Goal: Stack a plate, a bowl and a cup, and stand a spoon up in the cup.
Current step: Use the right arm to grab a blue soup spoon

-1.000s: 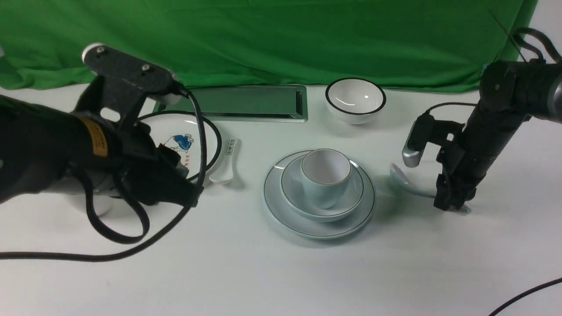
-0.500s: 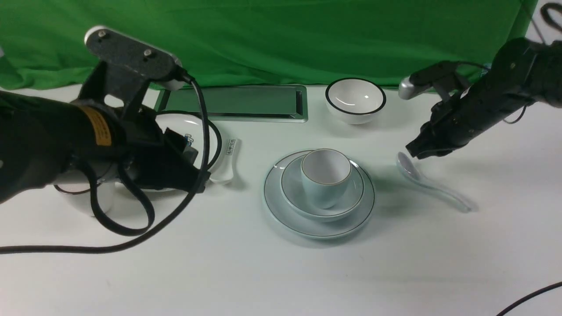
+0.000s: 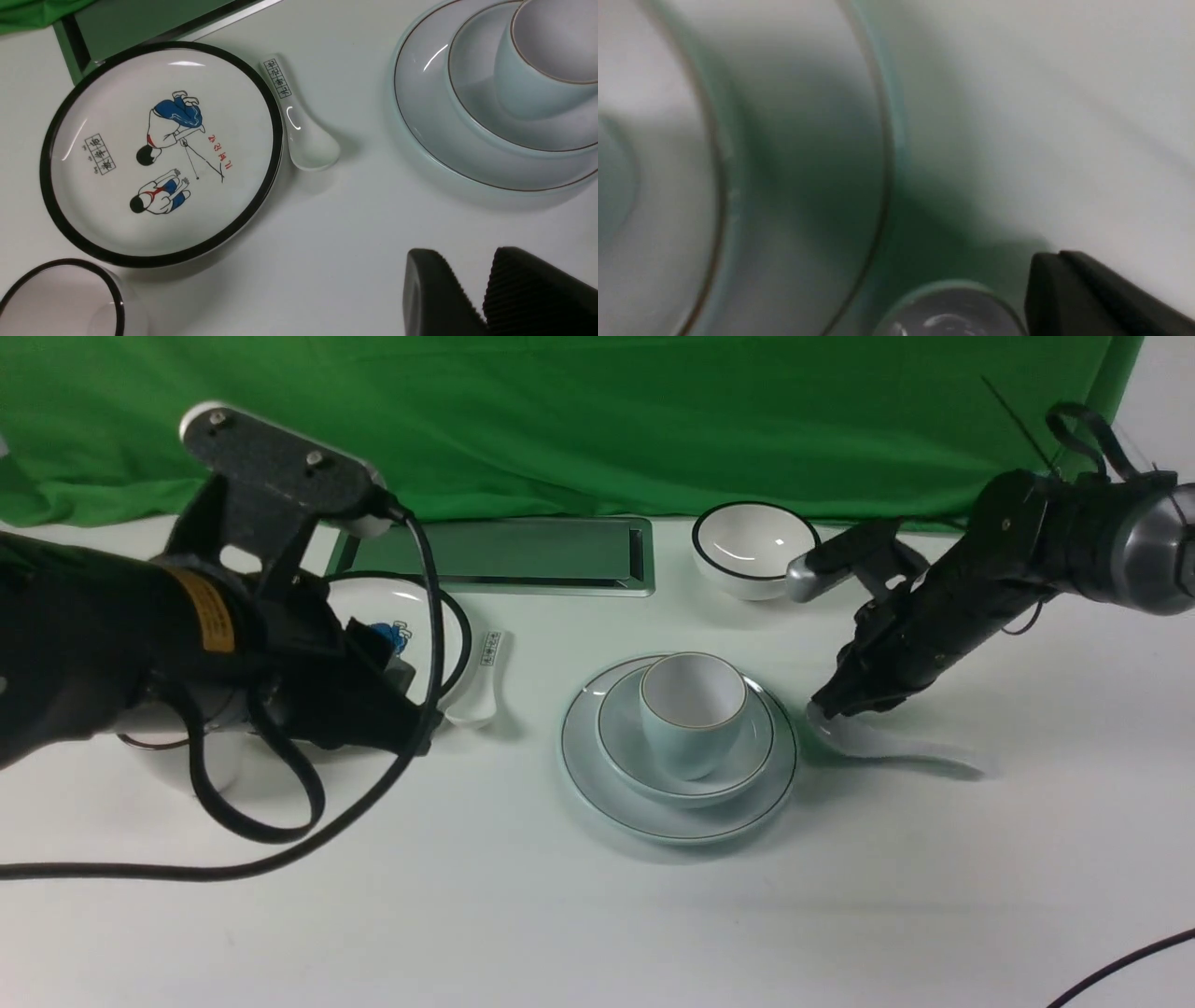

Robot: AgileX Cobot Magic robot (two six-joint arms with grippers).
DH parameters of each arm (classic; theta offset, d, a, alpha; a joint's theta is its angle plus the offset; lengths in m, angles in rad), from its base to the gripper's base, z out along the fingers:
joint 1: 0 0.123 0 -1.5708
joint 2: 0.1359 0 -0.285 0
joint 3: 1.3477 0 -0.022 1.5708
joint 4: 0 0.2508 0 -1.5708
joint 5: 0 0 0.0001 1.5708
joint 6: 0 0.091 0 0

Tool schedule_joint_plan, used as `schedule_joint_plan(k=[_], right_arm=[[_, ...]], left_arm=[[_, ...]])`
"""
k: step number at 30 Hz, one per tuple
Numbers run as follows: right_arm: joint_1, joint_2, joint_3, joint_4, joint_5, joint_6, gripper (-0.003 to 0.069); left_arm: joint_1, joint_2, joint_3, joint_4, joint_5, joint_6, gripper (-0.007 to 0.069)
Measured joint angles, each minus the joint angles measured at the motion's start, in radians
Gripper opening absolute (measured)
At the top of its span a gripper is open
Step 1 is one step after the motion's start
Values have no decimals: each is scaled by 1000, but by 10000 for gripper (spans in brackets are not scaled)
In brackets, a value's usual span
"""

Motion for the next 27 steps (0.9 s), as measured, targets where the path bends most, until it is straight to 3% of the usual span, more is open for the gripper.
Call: schedule_joint_plan(k=[7, 12, 16, 19, 21, 25, 27], right_arm=[[35, -5, -1, -43, 271, -83, 7], [36, -13, 8, -104, 424, 1, 8], [36, -59, 50, -119, 417, 100, 31], [28, -134, 101, -120, 354, 232, 99], [11, -187, 156, -120, 296, 335, 191], [-15, -216, 296, -129, 157, 493, 340], [-22, -216, 348, -133, 69, 560, 362]], left_arm=[[0, 0, 0, 0, 14, 0, 132], [0, 0, 0, 0, 46, 0, 132], [0, 0, 0, 0, 84, -1, 132], [0, -6, 2, -5, 91, -28, 129], [0, -51, 26, -16, 33, -51, 104], [0, -219, 123, -6, -162, -79, -8], [0, -306, 184, 37, -237, -82, -31]])
